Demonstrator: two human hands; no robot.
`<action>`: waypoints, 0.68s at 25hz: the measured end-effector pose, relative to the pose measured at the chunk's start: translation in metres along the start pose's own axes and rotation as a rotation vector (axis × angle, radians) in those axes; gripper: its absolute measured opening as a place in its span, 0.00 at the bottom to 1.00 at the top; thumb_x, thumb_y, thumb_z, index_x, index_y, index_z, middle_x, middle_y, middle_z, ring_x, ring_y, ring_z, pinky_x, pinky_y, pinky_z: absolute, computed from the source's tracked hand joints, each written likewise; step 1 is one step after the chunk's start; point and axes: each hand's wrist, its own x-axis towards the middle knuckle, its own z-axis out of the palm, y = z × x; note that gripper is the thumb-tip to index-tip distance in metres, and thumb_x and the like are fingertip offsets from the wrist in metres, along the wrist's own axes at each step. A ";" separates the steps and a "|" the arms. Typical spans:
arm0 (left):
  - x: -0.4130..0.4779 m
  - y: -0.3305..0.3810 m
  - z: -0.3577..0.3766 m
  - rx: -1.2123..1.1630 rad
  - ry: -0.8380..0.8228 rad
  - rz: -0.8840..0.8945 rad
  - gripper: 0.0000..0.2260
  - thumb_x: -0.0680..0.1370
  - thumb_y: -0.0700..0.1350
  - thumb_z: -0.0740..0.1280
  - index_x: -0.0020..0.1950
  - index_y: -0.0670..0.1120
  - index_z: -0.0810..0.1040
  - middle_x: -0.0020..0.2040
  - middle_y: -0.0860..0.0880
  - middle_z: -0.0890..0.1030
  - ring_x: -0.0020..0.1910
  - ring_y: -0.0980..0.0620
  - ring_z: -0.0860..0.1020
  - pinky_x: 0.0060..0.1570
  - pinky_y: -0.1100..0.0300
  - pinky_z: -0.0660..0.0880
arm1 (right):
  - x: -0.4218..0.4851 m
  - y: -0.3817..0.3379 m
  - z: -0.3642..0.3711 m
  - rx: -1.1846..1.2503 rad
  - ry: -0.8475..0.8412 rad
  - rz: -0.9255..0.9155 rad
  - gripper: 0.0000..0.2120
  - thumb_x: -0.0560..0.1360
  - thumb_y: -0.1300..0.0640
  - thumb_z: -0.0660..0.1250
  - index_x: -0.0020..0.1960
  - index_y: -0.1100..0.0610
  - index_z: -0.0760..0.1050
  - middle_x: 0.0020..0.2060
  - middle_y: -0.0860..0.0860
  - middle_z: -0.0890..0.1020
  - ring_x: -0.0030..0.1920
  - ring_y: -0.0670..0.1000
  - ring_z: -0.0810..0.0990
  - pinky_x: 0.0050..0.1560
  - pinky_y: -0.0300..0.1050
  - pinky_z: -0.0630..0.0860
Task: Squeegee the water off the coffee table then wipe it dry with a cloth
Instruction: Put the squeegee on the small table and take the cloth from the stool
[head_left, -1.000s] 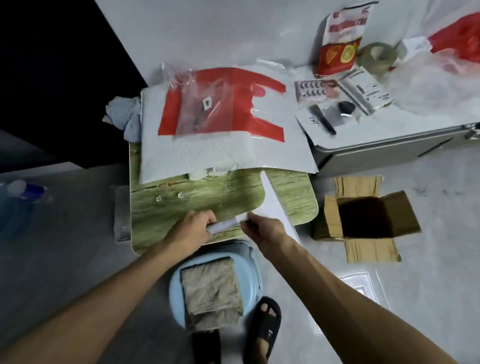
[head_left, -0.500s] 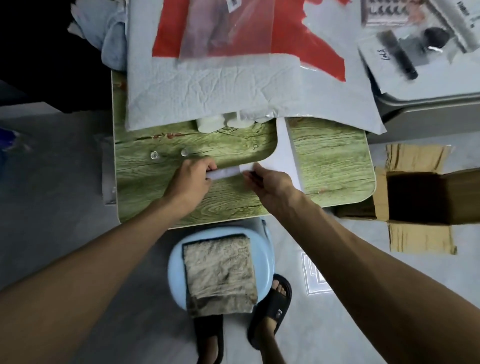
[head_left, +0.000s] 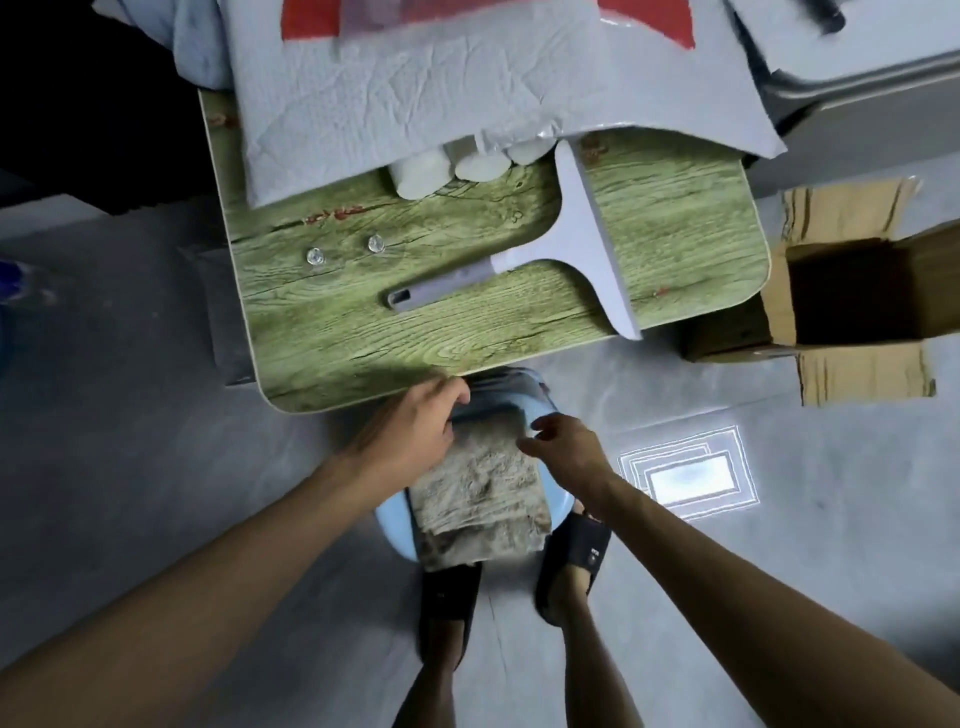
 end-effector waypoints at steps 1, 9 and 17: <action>-0.003 -0.010 0.014 0.025 -0.098 -0.051 0.14 0.74 0.36 0.67 0.58 0.46 0.73 0.56 0.46 0.78 0.52 0.44 0.78 0.50 0.50 0.76 | 0.005 0.015 0.014 -0.068 0.024 0.005 0.24 0.73 0.51 0.72 0.65 0.61 0.74 0.57 0.58 0.81 0.56 0.56 0.79 0.55 0.48 0.74; -0.011 -0.042 0.045 -0.025 -0.244 -0.224 0.23 0.70 0.41 0.75 0.63 0.45 0.74 0.61 0.45 0.80 0.59 0.46 0.78 0.58 0.59 0.73 | 0.028 0.040 0.071 0.095 0.157 0.020 0.07 0.73 0.56 0.68 0.44 0.60 0.77 0.37 0.55 0.78 0.40 0.54 0.77 0.41 0.49 0.75; -0.026 0.067 -0.050 0.030 -0.388 -0.049 0.32 0.66 0.47 0.79 0.68 0.52 0.71 0.65 0.51 0.77 0.61 0.50 0.75 0.57 0.59 0.71 | -0.146 0.007 -0.009 0.022 0.112 -0.360 0.09 0.73 0.59 0.67 0.40 0.57 0.66 0.32 0.49 0.72 0.35 0.52 0.68 0.37 0.48 0.68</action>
